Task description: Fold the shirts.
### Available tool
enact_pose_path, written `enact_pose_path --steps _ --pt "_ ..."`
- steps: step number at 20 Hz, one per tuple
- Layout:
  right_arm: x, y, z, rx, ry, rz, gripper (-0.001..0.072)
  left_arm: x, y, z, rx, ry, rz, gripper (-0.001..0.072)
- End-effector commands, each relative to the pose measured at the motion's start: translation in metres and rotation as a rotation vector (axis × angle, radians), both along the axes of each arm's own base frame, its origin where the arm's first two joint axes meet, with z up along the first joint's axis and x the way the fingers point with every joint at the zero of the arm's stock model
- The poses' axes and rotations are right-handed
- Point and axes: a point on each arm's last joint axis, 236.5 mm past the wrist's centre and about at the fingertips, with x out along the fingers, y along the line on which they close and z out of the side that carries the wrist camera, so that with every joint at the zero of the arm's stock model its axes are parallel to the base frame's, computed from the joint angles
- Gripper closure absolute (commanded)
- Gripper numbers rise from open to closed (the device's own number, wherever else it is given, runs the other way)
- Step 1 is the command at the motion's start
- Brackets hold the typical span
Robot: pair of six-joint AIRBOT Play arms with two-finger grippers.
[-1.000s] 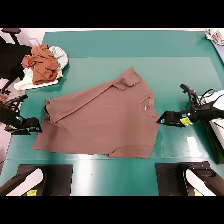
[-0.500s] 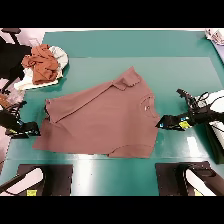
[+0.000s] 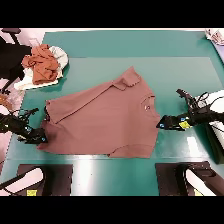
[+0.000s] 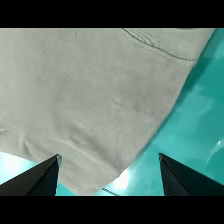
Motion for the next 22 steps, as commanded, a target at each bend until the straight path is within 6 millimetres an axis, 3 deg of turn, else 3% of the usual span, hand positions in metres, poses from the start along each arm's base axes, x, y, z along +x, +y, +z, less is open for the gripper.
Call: enact_pose_path --steps 1,3,8,12,17,22 --pt "-0.013 -0.011 -0.009 -0.055 0.043 0.028 0.0027 0.016 -0.007 0.0 -0.026 -0.06 0.025 0.0567" --pt "-0.027 -0.012 -0.021 -0.04 0.102 0.012 0.0027 0.023 -0.007 0.009 -0.035 -0.067 0.046 0.0678" --pt "-0.043 -0.015 -0.039 0.071 0.107 -0.184 0.0027 0.033 -0.005 0.031 -0.014 -0.103 0.105 0.0679" --pt "-0.068 0.013 -0.055 0.16 0.176 -0.177 0.0027 0.048 -0.018 0.048 -0.063 -0.172 0.158 0.0679" --pt "-0.051 0.049 -0.056 0.218 0.127 -0.193 0.0029 0.058 -0.033 0.056 -0.132 -0.204 0.19 0.0679" --pt "-0.063 0.065 -0.084 0.169 0.212 -0.132 0.0029 0.057 -0.035 0.058 -0.144 -0.198 0.189 0.0679"
